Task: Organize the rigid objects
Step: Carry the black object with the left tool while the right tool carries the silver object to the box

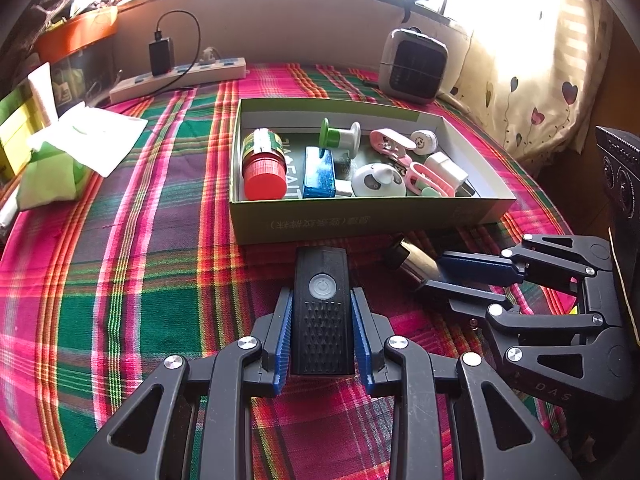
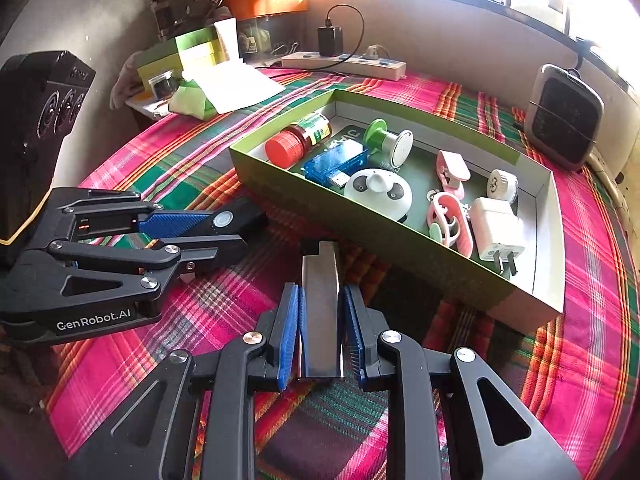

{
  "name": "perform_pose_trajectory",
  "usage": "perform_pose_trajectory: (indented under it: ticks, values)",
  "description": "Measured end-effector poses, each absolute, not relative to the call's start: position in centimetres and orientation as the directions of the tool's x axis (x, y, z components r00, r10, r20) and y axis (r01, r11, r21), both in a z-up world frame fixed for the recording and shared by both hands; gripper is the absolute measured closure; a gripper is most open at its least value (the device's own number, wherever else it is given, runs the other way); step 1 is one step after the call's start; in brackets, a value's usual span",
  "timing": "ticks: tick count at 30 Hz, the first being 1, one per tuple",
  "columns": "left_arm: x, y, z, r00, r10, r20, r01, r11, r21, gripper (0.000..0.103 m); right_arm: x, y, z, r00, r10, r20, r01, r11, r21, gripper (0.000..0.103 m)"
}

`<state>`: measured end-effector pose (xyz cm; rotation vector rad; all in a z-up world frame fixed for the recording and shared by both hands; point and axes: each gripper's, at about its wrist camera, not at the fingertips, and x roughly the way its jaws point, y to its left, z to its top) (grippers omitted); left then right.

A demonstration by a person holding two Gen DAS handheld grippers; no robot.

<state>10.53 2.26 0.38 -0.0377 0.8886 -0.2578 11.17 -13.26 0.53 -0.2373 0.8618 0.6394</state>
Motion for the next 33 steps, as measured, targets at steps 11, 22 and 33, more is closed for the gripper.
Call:
perform_pose_trajectory:
  ticks: [11,22,33]
  values:
    - [10.1,2.5,0.8,0.606,-0.24,-0.759,0.204,0.968,-0.143,0.077,10.6,-13.7,1.1,0.486,0.443,-0.753,-0.609,0.79,0.072,0.079]
    - [9.3,2.3,2.1,0.625,-0.243,-0.742,0.212,0.967,-0.137,0.077,10.0,-14.5,2.0,0.505,0.456,-0.733,-0.596,0.798,0.086,0.079]
    - [9.3,1.9,3.7,0.648,-0.247,-0.72,0.226,0.966,-0.128,0.077,9.5,-15.7,3.3,0.534,0.463,-0.707,-0.574,0.813,0.098,0.079]
